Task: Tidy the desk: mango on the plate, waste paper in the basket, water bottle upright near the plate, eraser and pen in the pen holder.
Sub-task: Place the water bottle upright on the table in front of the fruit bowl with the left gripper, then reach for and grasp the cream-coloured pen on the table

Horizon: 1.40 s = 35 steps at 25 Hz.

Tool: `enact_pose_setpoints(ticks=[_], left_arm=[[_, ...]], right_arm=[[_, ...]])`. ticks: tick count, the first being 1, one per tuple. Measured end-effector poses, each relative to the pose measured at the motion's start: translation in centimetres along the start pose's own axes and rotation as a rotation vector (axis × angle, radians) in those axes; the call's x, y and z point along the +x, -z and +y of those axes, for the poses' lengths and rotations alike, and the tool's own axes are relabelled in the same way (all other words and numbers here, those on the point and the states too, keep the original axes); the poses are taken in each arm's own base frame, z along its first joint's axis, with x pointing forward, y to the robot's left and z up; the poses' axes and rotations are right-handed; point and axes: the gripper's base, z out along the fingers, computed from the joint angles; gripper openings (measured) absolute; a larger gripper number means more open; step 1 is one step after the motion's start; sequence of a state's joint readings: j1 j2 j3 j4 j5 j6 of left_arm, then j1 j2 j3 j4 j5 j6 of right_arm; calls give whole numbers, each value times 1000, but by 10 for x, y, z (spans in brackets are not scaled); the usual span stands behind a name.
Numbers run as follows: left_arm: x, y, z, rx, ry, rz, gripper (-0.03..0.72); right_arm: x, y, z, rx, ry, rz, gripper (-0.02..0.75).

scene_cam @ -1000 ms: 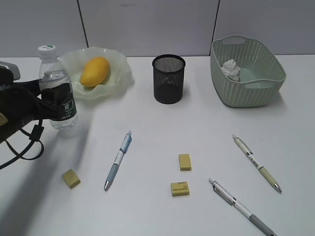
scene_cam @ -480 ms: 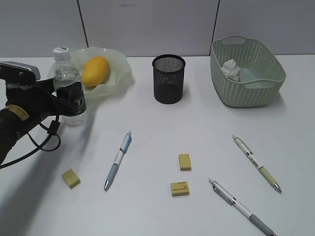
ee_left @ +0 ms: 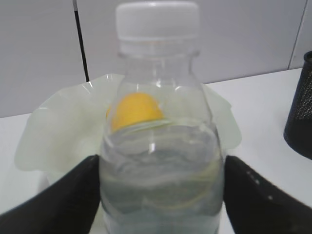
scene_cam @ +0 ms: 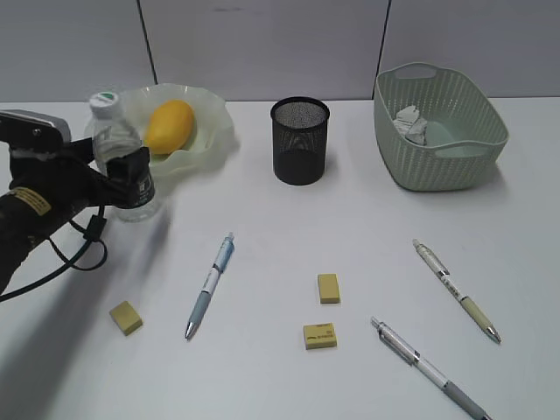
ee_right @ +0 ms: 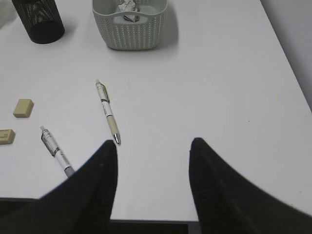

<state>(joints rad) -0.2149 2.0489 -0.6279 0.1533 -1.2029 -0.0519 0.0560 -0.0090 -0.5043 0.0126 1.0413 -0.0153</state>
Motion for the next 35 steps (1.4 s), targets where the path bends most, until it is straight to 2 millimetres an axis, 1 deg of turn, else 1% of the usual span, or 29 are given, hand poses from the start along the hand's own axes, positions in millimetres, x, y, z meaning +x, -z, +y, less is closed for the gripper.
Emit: enact_pose_setpoints(ticks=[3, 9, 12, 16, 20, 24, 28, 30, 31, 33, 35], left_arm=[[3, 4, -1, -1, 3, 13, 611], [6, 16, -2, -2, 7, 41, 613], [4, 26, -4, -2, 1, 53, 611], [-1, 46, -6, -2, -2, 66, 602], [-21, 70, -10, 1, -13, 51, 584], [-45, 86, -9, -32, -22, 144, 580], [-71, 104, -6, -102, 45, 207, 575], [-81, 110, -4, -126, 64, 301, 571], [-89, 112, -4, -137, 77, 333, 570], [-101, 117, -4, -153, 98, 450, 568], [-118, 120, -3, -162, 111, 542, 564]], right_arm=[[0, 0, 0, 0, 0, 0, 386], [0, 0, 0, 0, 0, 0, 386], [0, 0, 0, 0, 0, 0, 386], [0, 0, 0, 0, 0, 0, 386], [0, 0, 0, 0, 0, 0, 386], [0, 0, 0, 0, 0, 0, 386], [0, 0, 0, 0, 0, 0, 386], [0, 0, 0, 0, 0, 0, 386], [0, 0, 0, 0, 0, 0, 386], [0, 0, 0, 0, 0, 0, 386], [0, 0, 0, 0, 0, 0, 386]])
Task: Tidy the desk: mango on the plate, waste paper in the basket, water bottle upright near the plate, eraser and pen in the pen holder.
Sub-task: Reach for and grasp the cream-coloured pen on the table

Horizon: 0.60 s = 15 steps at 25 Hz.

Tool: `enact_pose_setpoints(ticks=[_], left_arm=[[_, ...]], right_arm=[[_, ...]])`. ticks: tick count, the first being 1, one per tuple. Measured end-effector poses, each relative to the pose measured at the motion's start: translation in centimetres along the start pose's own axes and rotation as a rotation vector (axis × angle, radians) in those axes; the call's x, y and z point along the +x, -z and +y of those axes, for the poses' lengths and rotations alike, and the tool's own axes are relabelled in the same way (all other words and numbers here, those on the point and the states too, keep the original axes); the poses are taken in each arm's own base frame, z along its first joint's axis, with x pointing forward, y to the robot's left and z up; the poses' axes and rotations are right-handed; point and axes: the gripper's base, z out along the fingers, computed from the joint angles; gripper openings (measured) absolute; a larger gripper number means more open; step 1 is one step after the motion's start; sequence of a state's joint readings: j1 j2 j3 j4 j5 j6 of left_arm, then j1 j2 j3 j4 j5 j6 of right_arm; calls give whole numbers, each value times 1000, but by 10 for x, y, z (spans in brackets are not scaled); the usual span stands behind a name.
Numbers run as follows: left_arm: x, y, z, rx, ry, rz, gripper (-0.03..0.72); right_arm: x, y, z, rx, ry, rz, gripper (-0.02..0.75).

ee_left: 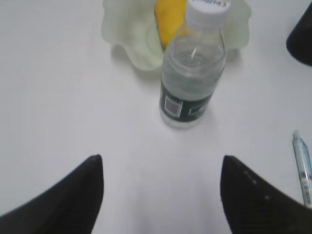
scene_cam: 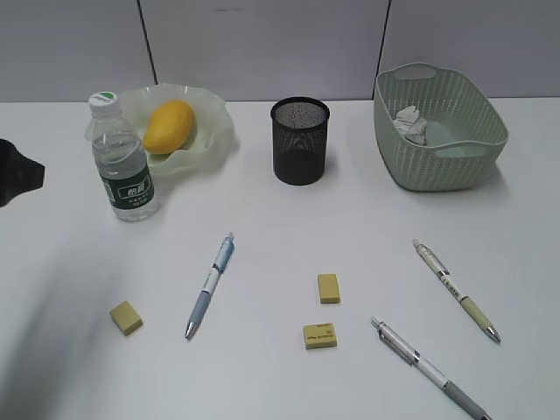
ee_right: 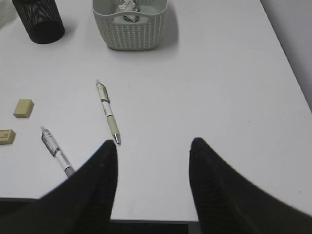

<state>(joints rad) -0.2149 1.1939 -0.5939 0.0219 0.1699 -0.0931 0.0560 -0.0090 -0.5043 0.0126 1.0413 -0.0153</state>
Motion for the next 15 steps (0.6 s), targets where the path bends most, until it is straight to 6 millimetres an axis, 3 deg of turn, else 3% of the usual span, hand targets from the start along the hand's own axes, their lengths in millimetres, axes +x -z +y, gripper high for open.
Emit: enact_pose_setpoints(ticks=[5, 10, 15], left_arm=[[-33, 22, 3, -52, -35, 217, 548], [-58, 33, 27, -141, -20, 273, 536], [-59, 39, 49, -182, 49, 295, 535]], right_arm=[[0, 0, 0, 0, 0, 0, 386], [0, 0, 0, 0, 0, 0, 386], [0, 0, 0, 0, 0, 0, 386]])
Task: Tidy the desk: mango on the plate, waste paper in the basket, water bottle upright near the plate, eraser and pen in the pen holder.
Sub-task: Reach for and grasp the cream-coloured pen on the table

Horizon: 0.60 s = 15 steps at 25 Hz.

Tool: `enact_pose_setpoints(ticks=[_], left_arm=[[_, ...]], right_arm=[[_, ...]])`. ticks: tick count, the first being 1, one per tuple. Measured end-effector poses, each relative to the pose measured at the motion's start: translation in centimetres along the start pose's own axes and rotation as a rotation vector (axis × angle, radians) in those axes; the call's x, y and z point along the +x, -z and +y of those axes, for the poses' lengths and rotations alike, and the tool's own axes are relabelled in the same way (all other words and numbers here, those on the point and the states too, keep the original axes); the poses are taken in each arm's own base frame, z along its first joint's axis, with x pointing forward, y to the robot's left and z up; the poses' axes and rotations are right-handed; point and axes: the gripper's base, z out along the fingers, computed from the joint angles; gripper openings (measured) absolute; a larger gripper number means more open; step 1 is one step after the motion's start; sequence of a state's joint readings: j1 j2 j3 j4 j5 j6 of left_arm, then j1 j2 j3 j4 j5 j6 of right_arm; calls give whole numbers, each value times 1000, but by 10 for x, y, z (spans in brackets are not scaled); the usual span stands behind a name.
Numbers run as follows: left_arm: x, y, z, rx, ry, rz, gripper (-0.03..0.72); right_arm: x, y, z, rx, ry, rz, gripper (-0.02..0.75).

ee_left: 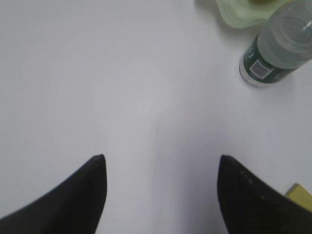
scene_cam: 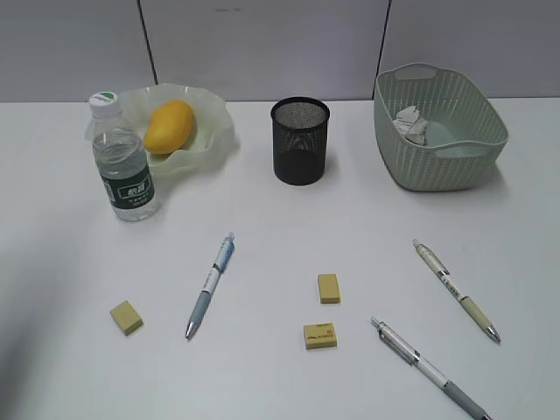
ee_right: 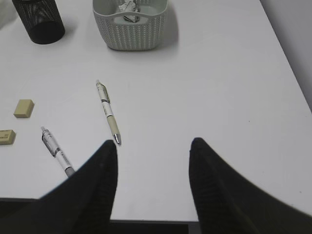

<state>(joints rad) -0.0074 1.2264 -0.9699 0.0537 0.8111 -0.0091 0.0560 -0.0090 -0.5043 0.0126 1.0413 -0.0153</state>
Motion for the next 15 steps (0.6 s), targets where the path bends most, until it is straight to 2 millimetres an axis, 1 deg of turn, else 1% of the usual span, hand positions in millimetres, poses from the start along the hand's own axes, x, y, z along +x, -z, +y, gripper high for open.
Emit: enact_pose_setpoints(ticks=[2, 4, 6, 8, 10, 12, 13, 15], left_arm=[[3, 1, 3, 5, 10, 27, 533], [7, 10, 2, 18, 16, 36, 528], [13, 27, 1, 26, 17, 19, 515], [25, 52, 1, 21, 15, -15, 501], [45, 73, 1, 20, 14, -25, 495], [70, 91, 0, 24, 17, -17, 491], [86, 104, 0, 30, 21, -42, 491], [112, 115, -4, 59, 30, -63, 489]], right_arm=[[0, 0, 0, 0, 0, 0, 386], [0, 0, 0, 0, 0, 0, 386], [0, 0, 0, 0, 0, 0, 386], [0, 0, 0, 0, 0, 0, 386], [0, 0, 0, 0, 0, 0, 386], [0, 0, 0, 0, 0, 0, 386], [0, 0, 0, 0, 0, 0, 386], [0, 0, 0, 0, 0, 0, 386]])
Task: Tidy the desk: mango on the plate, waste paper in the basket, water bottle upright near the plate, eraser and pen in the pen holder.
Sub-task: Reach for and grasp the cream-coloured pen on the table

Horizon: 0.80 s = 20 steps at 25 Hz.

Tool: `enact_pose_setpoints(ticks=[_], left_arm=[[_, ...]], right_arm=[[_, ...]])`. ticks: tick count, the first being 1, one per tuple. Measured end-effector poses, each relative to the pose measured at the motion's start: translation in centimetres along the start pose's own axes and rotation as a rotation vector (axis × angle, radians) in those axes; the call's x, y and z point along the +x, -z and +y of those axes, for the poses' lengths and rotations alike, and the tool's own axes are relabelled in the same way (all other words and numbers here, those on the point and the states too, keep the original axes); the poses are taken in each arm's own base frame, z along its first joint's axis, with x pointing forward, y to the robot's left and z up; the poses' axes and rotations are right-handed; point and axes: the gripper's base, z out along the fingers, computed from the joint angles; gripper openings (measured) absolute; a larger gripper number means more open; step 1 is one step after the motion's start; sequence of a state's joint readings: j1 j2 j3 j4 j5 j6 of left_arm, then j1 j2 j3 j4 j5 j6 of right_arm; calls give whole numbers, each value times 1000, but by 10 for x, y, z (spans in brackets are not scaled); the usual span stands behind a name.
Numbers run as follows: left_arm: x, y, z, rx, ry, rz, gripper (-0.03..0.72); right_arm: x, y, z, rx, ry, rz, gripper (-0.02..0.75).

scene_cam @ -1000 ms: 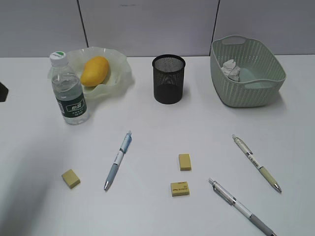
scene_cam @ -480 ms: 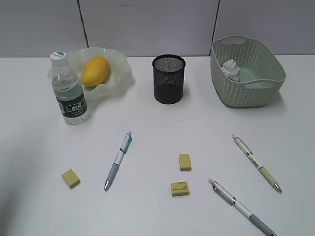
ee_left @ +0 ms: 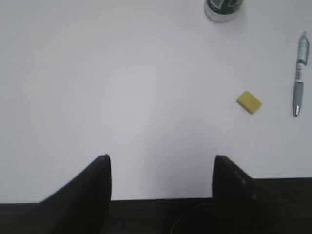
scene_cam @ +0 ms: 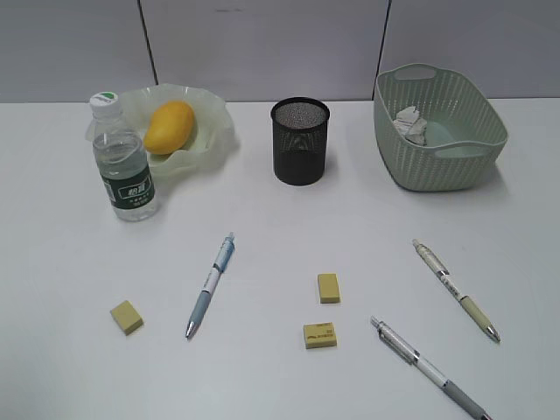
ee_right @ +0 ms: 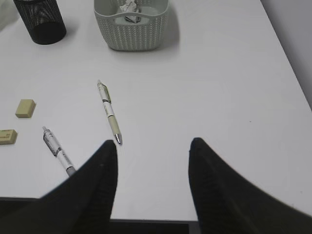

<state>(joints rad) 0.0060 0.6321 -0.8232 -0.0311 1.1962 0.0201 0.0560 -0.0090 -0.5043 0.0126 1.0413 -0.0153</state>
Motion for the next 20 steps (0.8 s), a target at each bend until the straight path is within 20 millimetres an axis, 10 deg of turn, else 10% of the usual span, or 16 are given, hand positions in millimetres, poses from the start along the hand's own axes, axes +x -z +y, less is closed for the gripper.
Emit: enact_pose_setpoints(ticks=[10, 20], left_arm=[[84, 19, -3, 22, -1, -285, 488], [109, 13, 1, -35, -18, -459, 473]], right_arm=[[0, 0, 0, -1, 0, 0, 386], [0, 0, 0, -1, 0, 0, 386]])
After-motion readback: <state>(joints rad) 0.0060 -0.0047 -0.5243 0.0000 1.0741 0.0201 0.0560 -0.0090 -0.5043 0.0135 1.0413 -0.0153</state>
